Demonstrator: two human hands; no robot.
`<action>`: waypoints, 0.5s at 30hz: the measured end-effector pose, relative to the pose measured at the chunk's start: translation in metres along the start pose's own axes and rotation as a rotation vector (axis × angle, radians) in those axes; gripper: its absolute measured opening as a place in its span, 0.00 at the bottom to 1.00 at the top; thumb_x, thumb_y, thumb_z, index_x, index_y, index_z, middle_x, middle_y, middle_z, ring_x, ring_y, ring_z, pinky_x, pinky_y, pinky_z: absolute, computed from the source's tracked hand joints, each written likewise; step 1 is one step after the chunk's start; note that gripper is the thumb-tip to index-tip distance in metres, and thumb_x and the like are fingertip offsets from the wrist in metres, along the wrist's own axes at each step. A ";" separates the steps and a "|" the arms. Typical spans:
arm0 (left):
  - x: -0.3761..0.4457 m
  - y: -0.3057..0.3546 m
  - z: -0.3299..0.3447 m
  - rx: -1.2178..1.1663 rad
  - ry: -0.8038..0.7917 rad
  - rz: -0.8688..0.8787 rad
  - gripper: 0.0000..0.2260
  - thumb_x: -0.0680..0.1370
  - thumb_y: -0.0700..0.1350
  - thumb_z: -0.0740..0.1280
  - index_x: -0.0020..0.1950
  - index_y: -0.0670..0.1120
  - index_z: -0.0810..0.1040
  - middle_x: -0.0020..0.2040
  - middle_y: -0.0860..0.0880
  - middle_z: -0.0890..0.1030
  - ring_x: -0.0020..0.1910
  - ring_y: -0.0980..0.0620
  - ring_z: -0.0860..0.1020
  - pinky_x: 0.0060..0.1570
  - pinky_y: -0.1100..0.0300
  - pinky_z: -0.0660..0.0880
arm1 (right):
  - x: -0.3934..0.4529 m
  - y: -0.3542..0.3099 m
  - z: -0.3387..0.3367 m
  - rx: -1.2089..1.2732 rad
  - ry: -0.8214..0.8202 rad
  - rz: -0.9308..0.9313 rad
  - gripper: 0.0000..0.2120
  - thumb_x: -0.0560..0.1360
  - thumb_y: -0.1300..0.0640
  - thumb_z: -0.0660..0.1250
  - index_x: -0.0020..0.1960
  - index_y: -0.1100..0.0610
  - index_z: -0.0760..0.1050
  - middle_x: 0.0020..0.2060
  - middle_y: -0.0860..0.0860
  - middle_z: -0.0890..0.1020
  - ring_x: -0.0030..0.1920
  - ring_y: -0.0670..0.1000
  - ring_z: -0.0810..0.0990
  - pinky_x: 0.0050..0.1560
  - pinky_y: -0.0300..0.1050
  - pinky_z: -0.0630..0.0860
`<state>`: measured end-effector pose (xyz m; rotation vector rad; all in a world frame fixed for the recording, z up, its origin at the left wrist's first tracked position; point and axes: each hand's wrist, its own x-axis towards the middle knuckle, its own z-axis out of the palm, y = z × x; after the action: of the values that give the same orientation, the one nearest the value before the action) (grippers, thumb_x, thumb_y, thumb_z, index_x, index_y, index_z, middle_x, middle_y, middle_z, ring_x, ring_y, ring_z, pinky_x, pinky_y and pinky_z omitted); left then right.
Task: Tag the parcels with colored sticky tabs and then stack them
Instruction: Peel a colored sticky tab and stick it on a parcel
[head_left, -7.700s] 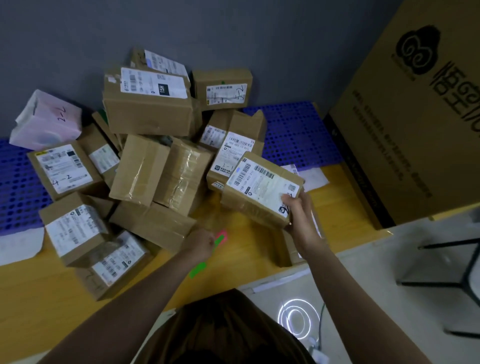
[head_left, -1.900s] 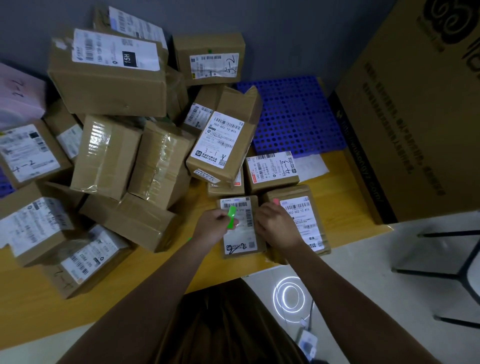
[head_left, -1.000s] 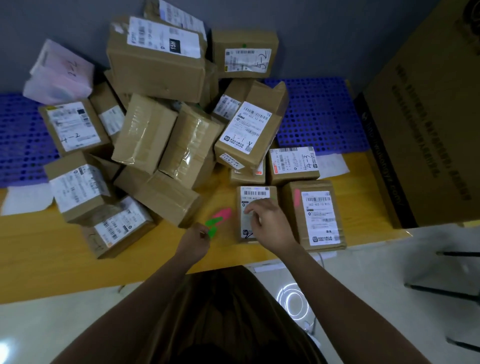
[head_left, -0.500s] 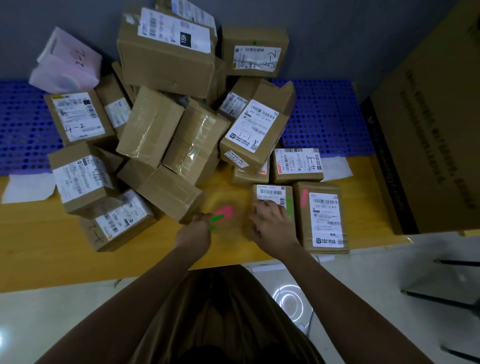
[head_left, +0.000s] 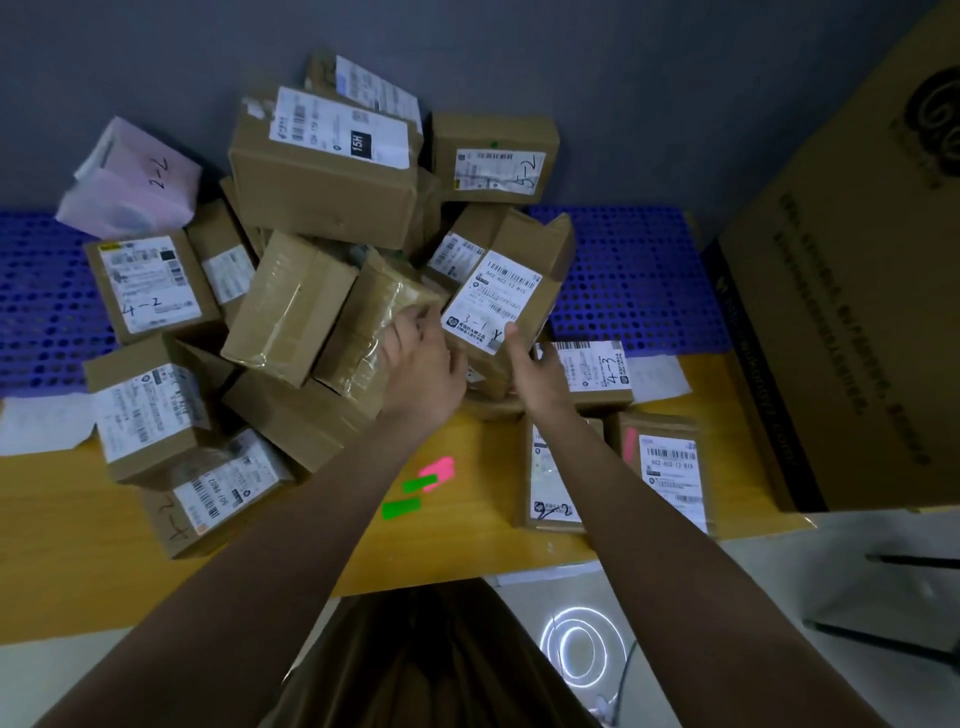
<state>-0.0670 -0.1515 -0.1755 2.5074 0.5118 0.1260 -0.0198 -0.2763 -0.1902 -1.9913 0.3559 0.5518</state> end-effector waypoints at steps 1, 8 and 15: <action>0.005 0.002 0.000 0.041 -0.021 -0.010 0.24 0.79 0.48 0.61 0.74 0.45 0.62 0.69 0.43 0.62 0.68 0.41 0.58 0.67 0.50 0.56 | 0.001 -0.003 0.003 0.007 -0.020 0.009 0.39 0.71 0.29 0.59 0.72 0.54 0.64 0.67 0.54 0.74 0.66 0.57 0.72 0.67 0.57 0.68; 0.011 0.009 -0.006 -0.157 -0.200 0.091 0.14 0.80 0.42 0.61 0.65 0.42 0.76 0.64 0.43 0.72 0.64 0.43 0.69 0.63 0.58 0.63 | 0.004 0.002 0.006 0.249 -0.030 -0.018 0.23 0.80 0.47 0.61 0.73 0.50 0.66 0.64 0.51 0.77 0.62 0.54 0.76 0.63 0.50 0.73; 0.013 0.016 -0.021 -0.293 -0.143 0.113 0.13 0.79 0.38 0.61 0.62 0.41 0.77 0.58 0.41 0.74 0.49 0.45 0.76 0.53 0.65 0.68 | -0.004 -0.003 0.006 0.554 -0.008 0.078 0.16 0.83 0.53 0.55 0.69 0.52 0.69 0.59 0.51 0.78 0.56 0.54 0.79 0.50 0.55 0.80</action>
<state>-0.0538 -0.1478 -0.1498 2.2375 0.2715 0.0586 -0.0237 -0.2698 -0.1884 -1.4451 0.5207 0.4495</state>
